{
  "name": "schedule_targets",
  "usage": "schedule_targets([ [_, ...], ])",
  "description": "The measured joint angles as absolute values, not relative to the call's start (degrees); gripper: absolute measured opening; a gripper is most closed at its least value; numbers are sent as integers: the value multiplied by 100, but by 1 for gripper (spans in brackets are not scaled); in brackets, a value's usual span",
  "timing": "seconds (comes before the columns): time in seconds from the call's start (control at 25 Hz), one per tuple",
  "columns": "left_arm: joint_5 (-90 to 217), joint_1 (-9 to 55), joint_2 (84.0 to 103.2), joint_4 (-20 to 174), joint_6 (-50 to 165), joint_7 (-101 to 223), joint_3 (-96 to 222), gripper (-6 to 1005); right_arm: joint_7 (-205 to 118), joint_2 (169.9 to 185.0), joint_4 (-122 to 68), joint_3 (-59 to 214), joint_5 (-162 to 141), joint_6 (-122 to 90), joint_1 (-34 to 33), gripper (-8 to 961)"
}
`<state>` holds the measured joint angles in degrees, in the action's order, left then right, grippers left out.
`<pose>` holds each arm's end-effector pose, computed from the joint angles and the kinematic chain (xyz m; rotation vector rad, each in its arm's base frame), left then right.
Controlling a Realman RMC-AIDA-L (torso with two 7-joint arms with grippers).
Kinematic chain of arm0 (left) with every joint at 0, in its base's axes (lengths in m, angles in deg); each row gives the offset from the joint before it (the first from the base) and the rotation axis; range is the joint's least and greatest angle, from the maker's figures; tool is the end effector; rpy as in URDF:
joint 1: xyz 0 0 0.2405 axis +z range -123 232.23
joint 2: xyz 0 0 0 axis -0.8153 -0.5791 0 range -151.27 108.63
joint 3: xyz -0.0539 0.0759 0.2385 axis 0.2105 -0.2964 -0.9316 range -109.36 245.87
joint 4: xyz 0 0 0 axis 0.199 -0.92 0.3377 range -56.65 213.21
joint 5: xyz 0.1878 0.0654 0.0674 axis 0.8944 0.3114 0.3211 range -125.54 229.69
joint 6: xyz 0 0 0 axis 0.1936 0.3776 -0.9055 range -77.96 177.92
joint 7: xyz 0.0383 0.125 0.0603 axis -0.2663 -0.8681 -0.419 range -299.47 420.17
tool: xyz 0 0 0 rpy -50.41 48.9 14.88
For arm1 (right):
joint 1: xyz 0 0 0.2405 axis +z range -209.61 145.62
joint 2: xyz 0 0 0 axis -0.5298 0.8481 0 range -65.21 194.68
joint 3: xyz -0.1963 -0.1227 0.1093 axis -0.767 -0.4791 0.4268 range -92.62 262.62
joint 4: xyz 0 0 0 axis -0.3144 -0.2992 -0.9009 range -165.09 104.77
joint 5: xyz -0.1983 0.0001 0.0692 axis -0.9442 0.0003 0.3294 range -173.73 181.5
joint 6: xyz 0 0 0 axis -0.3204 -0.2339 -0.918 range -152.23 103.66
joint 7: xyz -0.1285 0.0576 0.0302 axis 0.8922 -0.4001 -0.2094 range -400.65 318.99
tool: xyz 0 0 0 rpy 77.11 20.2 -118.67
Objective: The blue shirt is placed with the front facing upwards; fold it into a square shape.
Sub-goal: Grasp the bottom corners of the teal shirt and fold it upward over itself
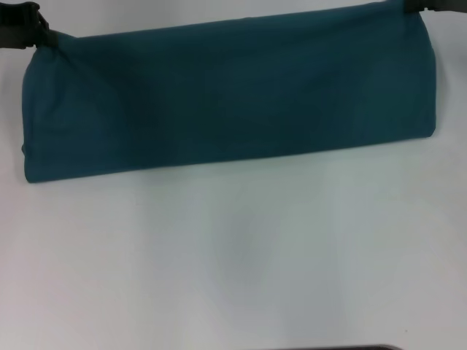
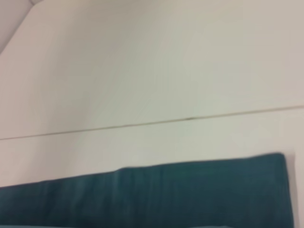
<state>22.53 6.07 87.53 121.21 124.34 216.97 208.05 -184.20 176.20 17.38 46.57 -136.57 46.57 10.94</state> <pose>-0.2515 0.4427 0.0893 -1.9689 -1.6801 -0.1070 0.2595 0.4350 0.0916 -2.0549 1.4889 0.3001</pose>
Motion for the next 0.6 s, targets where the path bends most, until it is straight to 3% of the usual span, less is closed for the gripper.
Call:
schedule_targets([
  [0.44,2294,696,9045,12067,11663,21695,20735,54,-18369,17921,1576,4288,-13670,3425,1057,56],
  [0.6,2412,632,9083,11949,11455,21779,20711,54,-18388,17936,1285,4019,-13676,2897,1136,58],
])
